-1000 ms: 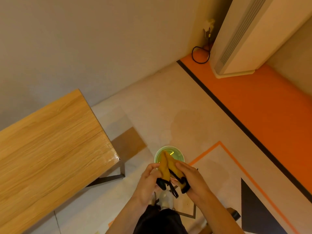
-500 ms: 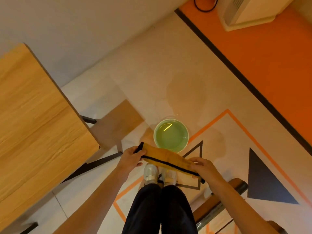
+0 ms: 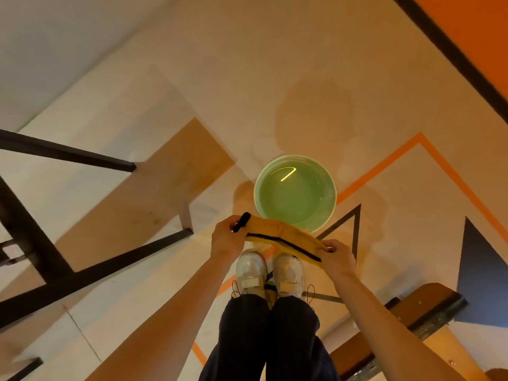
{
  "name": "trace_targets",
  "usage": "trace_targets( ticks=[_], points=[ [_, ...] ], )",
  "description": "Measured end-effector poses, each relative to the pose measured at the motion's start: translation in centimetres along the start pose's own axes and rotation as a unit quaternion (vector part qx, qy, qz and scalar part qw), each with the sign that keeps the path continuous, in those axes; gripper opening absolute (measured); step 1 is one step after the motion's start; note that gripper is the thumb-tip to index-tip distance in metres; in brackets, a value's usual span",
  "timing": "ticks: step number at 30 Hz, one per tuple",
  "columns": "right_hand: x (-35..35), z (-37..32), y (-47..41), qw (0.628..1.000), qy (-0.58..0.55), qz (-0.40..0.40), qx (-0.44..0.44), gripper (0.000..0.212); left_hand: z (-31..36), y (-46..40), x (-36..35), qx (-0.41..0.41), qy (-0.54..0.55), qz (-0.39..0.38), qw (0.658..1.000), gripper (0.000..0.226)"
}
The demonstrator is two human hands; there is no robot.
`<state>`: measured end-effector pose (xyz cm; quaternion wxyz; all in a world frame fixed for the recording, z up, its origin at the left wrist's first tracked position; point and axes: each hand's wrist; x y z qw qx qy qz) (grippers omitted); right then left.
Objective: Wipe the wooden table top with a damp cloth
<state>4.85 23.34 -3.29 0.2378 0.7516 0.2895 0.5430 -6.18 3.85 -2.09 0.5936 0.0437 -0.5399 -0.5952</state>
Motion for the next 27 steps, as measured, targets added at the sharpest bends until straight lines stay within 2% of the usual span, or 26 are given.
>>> trace_targets(
  ticks=[8,17,19,22,24,27],
  points=[
    [-3.8,2.5,-5.7,0.999,-0.023,0.020,-0.013,0.023,-1.7,-5.4,-5.5,-0.008,-0.004,0.023,1.000,0.024],
    [-5.5,3.3,-7.5,0.998,-0.055,0.029,-0.030,0.019,-2.1,-7.8,-6.9,0.000,-0.012,0.011,1.000,0.025],
    [-5.5,3.3,-7.7,0.997,-0.057,0.037,-0.028,0.023,-1.8,-7.9,-7.1,0.014,-0.004,-0.008,1.000,0.031],
    [-5.4,3.3,-7.9,0.998,-0.057,0.035,-0.020,0.032,-1.7,-7.7,-7.1,0.025,0.002,-0.046,0.999,0.052],
    [-5.2,3.2,-7.6,0.998,-0.057,0.033,-0.021,0.037,-1.5,-7.2,-6.8,0.037,0.004,-0.042,0.998,0.064],
    [-4.7,2.7,-7.0,0.998,-0.050,0.031,-0.020,0.042,-1.2,-6.8,-6.3,0.038,0.002,-0.025,0.999,0.066]
  ],
)
Point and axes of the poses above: each hand's wrist, its own y-axis away from the middle knuckle, its own x-axis out of the back of the hand, z = x × y, and after that the axes turned 15 degrees about z, right-handed
